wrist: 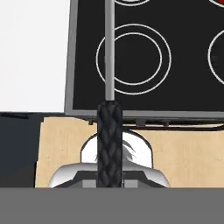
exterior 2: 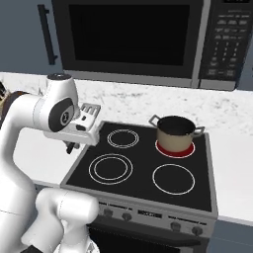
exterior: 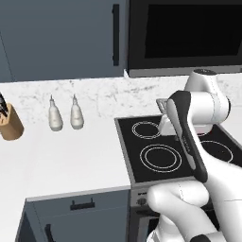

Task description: Put the lemon and mushroom in the pot. Retrieve the spatula and lightly stir the vegetables in the pot.

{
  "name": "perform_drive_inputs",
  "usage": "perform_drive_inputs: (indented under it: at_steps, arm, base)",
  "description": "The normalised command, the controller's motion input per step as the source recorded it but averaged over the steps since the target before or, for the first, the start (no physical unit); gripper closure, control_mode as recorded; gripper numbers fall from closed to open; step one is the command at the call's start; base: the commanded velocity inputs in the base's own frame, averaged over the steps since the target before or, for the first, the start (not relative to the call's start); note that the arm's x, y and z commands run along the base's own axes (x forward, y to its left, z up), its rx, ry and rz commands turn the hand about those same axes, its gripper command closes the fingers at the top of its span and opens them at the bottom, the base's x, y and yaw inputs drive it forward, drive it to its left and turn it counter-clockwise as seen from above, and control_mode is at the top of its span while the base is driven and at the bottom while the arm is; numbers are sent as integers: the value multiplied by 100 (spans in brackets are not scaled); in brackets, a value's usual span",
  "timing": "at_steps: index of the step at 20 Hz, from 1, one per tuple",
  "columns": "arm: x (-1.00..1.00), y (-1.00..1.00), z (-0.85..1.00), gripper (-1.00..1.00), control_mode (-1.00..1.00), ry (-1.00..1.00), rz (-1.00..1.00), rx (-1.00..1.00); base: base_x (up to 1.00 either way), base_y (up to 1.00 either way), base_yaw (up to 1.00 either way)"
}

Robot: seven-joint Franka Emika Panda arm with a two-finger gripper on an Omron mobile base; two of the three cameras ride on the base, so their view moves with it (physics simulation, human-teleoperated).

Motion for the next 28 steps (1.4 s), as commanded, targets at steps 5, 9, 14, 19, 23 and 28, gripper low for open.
perform_drive_inputs:
  at_steps: [5,9,14,19,23,28]
  arm:
    - [0,0,0,100,100,0,0,0]
    - [0,0,0,100,100,0,0,0]
    - [0,0,0,100,100,0,0,0]
    - [0,0,0,100,100,0,0,0]
    - [0,0,0,100,100,0,0,0]
    - [0,0,0,100,100,0,0,0]
  base:
    - [-1,-88,0]
    - [1,-68,0]
    - [15,-38,0]
    - [30,-15,0]
    - [48,-28,0]
    - [44,-38,0]
